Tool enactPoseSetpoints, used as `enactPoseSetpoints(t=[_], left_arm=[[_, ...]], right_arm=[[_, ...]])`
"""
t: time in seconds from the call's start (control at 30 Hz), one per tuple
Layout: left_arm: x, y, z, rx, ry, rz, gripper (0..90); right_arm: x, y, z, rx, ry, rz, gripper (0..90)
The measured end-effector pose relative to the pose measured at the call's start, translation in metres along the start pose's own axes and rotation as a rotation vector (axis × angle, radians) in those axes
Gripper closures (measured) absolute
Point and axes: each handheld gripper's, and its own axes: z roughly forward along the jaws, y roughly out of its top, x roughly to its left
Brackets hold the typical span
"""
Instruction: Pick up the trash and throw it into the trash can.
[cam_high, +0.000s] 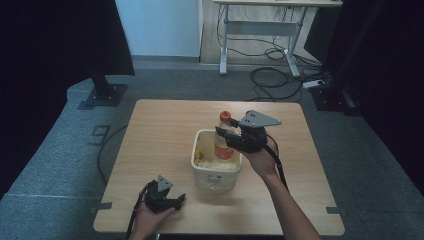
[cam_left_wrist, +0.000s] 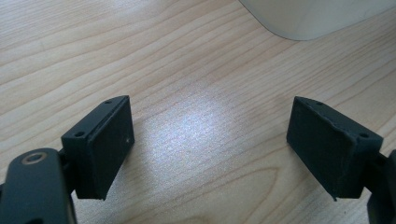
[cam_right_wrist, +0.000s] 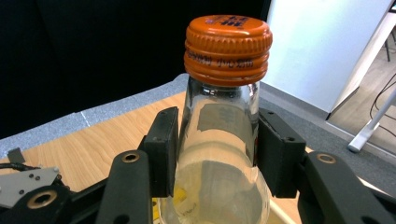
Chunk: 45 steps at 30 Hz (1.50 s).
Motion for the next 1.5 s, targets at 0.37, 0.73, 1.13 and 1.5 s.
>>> enactPoseSetpoints(t=[0.37, 0.73, 1.13, 1.5], left_arm=[[0.000, 0.000, 0.000, 0.001, 0.001, 0.003, 14.9], [0.000, 0.000, 0.000, 0.001, 0.001, 0.003, 14.9], [0.000, 0.000, 0.000, 0.000, 0.002, 0.003, 14.9], [0.000, 0.000, 0.000, 0.000, 0.001, 0.003, 14.9]], right_arm=[[0.001, -0.020, 0.014, 0.038, 0.004, 0.016, 52.9], [0.002, -0.035, 0.024, 0.074, 0.007, 0.026, 52.9], [0.002, -0.054, 0.034, 0.121, 0.005, 0.040, 52.9], [0.003, -0.066, 0.041, 0.163, 0.004, 0.039, 53.0]])
